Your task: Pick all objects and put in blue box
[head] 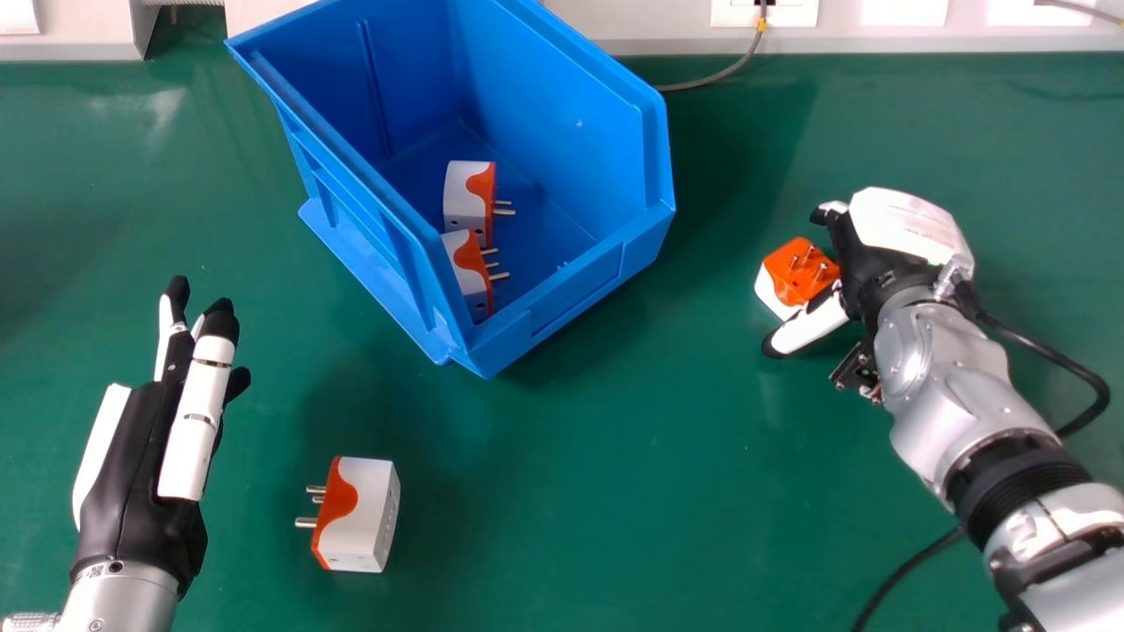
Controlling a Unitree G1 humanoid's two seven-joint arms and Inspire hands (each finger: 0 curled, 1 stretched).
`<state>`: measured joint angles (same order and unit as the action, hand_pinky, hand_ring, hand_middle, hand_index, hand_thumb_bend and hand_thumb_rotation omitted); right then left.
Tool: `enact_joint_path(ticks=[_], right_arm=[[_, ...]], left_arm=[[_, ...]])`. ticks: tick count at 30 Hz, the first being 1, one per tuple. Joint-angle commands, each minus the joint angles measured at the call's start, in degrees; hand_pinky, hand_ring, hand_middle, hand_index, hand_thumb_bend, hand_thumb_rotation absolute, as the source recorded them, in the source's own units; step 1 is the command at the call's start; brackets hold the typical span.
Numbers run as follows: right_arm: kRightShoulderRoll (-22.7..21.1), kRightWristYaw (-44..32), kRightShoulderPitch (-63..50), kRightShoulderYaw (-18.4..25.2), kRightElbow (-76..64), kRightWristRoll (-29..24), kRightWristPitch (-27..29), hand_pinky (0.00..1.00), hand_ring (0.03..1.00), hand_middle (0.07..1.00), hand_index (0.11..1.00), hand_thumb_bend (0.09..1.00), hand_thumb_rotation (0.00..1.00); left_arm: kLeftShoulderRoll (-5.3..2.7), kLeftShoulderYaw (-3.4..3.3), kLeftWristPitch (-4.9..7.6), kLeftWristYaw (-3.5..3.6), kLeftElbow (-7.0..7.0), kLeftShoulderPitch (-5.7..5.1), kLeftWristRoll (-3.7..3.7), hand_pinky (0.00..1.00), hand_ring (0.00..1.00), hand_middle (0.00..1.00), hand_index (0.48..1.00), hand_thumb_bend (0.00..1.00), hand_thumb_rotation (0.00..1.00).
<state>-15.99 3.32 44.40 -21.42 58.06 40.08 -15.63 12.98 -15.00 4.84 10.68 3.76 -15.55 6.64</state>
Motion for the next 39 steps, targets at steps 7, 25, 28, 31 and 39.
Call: enact_joint_path(ticks=[7, 25, 28, 31, 39], right_arm=[[-1.03, -0.48, 2.10, -1.45, 0.84, -0.43, -0.73, 0.81, 0.878, 0.897, 0.868, 0.565, 0.22], [0.16, 0.59, 4.35, -2.66, 2.89, -1.24, 0.40, 0.76, 0.830, 0.851, 0.823, 0.550, 0.17], [0.39, 0.93, 4.63, -2.32, 3.46, -1.92, 0.71, 0.67, 0.754, 0.794, 0.798, 0.549, 0.16], [0.60, 1.10, 4.77, -1.80, 4.00, -2.95, 1.40, 0.61, 0.692, 0.733, 0.783, 0.548, 0.13], [0.98, 0.72, 5.61, -2.32, 5.39, -3.25, 1.95, 0.33, 0.408, 0.578, 0.626, 0.535, 0.05]], left_arm=[[0.48, -0.32, 0.01, -0.78, 2.20, -0.38, -0.28, 0.94, 0.98, 0.99, 1.000, 0.43, 1.00], [0.23, -0.05, -1.70, -1.51, 3.82, -0.90, -0.54, 0.93, 0.98, 0.98, 0.997, 0.44, 1.00], [0.21, 0.12, -1.54, -1.53, 4.05, -1.10, -0.77, 0.93, 0.98, 0.98, 0.994, 0.44, 1.00], [0.22, 0.22, -1.55, -1.57, 4.33, -1.27, -0.93, 0.93, 0.98, 0.98, 0.993, 0.44, 1.00], [0.10, 0.26, -2.00, -1.47, 5.59, -1.89, -0.89, 0.92, 0.97, 0.98, 0.989, 0.44, 0.99]])
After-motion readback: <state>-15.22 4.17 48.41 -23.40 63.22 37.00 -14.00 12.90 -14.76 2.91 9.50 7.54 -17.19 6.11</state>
